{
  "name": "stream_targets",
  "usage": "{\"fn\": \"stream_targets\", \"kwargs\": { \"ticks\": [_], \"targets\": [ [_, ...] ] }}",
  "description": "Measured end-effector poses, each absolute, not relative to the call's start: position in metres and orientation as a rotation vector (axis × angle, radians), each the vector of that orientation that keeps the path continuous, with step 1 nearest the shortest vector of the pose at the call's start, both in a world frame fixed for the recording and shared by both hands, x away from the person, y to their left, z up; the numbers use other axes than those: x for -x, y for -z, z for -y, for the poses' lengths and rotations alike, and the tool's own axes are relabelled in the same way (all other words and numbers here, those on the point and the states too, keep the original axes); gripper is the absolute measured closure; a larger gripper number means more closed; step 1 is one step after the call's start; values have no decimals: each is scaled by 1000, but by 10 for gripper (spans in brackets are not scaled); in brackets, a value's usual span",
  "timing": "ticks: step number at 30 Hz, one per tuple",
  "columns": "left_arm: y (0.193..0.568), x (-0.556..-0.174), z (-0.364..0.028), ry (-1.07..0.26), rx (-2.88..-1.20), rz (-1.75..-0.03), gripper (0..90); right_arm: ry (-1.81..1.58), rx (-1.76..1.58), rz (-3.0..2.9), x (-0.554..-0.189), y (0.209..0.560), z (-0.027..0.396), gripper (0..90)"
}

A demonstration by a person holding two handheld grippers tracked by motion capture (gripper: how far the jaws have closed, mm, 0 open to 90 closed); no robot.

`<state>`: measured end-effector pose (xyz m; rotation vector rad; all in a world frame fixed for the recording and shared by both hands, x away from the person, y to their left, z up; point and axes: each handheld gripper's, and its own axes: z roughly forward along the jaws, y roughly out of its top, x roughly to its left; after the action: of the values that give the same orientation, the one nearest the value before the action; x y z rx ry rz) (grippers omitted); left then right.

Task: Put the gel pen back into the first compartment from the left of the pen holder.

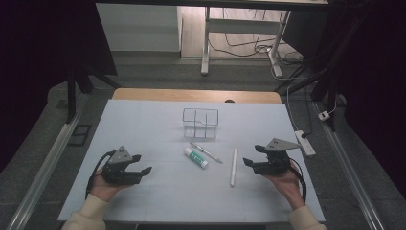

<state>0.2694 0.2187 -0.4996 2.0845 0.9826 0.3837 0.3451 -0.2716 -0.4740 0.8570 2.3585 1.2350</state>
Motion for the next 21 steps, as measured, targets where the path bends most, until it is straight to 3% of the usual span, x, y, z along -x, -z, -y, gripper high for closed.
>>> {"fn": "stream_targets", "kwargs": {
  "ticks": [21],
  "targets": [
    [497, -269, -221, -396, -2069, -982, 355, -1160, -818, -2443, -359, 470, 238, 283]
  ]
}}
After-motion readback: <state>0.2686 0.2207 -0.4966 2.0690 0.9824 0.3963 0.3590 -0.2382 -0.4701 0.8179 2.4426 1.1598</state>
